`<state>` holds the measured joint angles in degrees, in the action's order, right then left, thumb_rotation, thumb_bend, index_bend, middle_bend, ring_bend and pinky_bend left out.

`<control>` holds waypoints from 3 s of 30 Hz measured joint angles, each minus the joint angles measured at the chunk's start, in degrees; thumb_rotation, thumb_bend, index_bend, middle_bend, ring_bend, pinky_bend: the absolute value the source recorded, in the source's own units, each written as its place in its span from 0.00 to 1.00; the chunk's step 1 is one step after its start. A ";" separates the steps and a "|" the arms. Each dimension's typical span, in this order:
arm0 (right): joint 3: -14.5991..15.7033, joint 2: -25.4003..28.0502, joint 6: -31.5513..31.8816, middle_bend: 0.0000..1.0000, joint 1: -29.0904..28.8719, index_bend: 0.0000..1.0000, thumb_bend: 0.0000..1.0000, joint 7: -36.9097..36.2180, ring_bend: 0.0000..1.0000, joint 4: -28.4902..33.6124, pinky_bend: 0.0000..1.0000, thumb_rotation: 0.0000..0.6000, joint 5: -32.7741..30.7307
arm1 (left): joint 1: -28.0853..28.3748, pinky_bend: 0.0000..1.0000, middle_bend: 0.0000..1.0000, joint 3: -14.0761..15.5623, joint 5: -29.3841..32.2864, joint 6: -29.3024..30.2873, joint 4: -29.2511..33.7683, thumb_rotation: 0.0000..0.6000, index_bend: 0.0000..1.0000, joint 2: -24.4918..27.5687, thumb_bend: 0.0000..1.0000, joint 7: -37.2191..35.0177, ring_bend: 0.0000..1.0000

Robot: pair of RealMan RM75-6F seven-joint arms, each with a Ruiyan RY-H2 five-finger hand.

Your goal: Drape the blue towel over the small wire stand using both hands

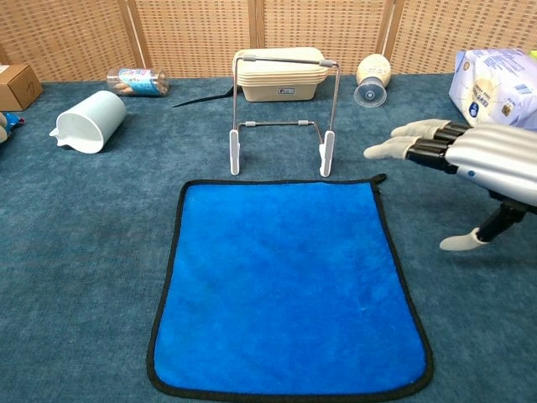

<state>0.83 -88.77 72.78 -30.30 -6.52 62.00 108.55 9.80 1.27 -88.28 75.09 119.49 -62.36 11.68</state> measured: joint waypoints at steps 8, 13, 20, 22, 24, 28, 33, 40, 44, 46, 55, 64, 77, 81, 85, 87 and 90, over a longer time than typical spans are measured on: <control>1.33 -3.63 -0.52 0.12 -1.82 0.06 0.00 -1.63 0.00 -5.08 0.04 1.00 -0.24 | 0.60 0.09 0.25 -0.04 0.74 -0.66 -0.62 1.00 0.34 -0.38 0.39 -0.34 0.19; 2.08 -5.96 -0.57 0.11 -2.91 0.05 0.00 -3.08 0.00 -8.77 0.04 1.00 -0.43 | 0.57 0.09 0.25 0.18 1.05 -0.62 -0.93 1.00 0.34 -0.52 0.39 -0.60 0.19; 3.09 -8.41 -0.56 0.11 -4.28 0.05 0.00 -4.67 0.00 -12.49 0.04 1.00 -0.83 | 0.52 0.09 0.25 0.37 1.10 -0.37 -1.32 1.00 0.34 -0.57 0.39 -0.97 0.19; 3.30 -8.84 -0.55 0.11 -4.60 0.05 0.00 -4.90 0.00 -13.04 0.04 1.00 -0.98 | 0.52 0.09 0.25 0.44 1.09 -0.34 -1.38 1.00 0.34 -0.59 0.39 -1.03 0.19; 3.45 -9.13 -0.52 0.11 -4.77 0.05 0.00 -5.05 0.00 -13.41 0.04 1.00 -1.11 | 0.51 0.09 0.25 0.51 1.09 -0.33 -1.43 1.00 0.34 -0.59 0.39 -1.07 0.19; 3.77 -9.86 -0.45 0.11 -5.22 0.05 0.00 -5.30 0.00 -13.92 0.04 1.00 -1.42 | 0.44 0.09 0.25 0.63 1.18 -0.22 -1.77 1.00 0.34 -0.66 0.39 -1.47 0.19; 3.95 -10.52 -0.68 0.11 -6.09 0.05 0.00 -4.81 0.00 -13.76 0.04 1.00 -1.62 | 0.39 0.08 0.25 0.74 1.10 -0.11 -2.41 1.00 0.34 -0.84 0.39 -2.14 0.19; 3.60 -11.04 -1.40 0.11 -7.29 0.05 0.00 -3.89 0.00 -12.78 0.04 1.00 -2.57 | 0.25 0.08 0.25 0.86 1.06 0.19 -3.37 1.00 0.34 -0.94 0.39 -3.31 0.19; 3.33 -11.07 -2.32 0.11 -7.93 0.05 0.00 -3.26 0.00 -11.73 0.04 1.00 -3.20 | 0.23 0.08 0.25 0.91 1.20 0.16 -4.21 1.00 0.34 -1.08 0.39 -4.26 0.19; 3.22 -11.10 -2.76 0.11 -8.25 0.05 0.00 -2.68 0.00 -10.97 0.04 1.00 -3.59 | 0.25 0.08 0.25 0.94 1.20 0.10 -4.76 1.00 0.34 -1.21 0.39 -4.84 0.19; 3.00 -11.31 -4.02 0.11 -9.39 0.11 0.05 -0.93 0.00 -8.57 0.05 1.00 -4.64 | 0.31 0.08 0.25 1.00 0.95 0.14 -6.22 1.00 0.34 -1.48 0.39 -6.73 0.19; 2.73 -11.72 -4.49 0.11 -10.38 0.19 0.28 0.30 0.00 -6.98 0.06 1.00 -4.98 | -0.05 0.08 0.25 1.27 0.48 0.76 -7.18 1.00 0.34 -1.48 0.39 -8.15 0.19; 2.92 -12.21 -4.83 0.13 -10.87 0.39 0.52 0.78 0.00 -5.81 0.11 1.00 -5.75 | -0.74 0.08 0.25 1.81 -0.23 1.60 -8.35 1.00 0.34 -1.30 0.39 -9.81 0.19; 3.15 -12.39 -4.09 0.20 -10.46 0.59 0.48 0.44 0.02 -5.81 0.15 1.00 -5.85 | -0.76 0.08 0.25 1.80 -0.16 1.58 -8.46 1.00 0.34 -1.44 0.39 -9.67 0.19; 3.49 -12.78 -3.80 0.24 -10.16 0.67 0.45 0.34 0.04 -6.02 0.15 1.00 -5.93 | -0.78 0.08 0.25 1.65 -0.13 1.76 -8.43 1.00 0.34 -1.55 0.39 -9.34 0.19; 3.54 -12.90 -3.72 0.26 -10.12 0.70 0.44 0.32 0.04 -6.11 0.15 1.00 -5.93 | -0.78 0.08 0.25 1.56 -0.04 1.82 -8.44 1.00 0.34 -1.66 0.39 -8.91 0.19; 3.56 -13.08 -3.52 0.28 -10.05 0.72 0.43 0.24 0.05 -6.12 0.15 1.00 -6.02 | -0.73 0.08 0.25 1.50 0.15 1.72 -8.60 1.00 0.34 -1.83 0.39 -7.82 0.19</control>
<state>4.39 -101.85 69.27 -40.35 -6.29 55.88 102.52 9.07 2.77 -88.12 76.81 110.89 -64.19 3.85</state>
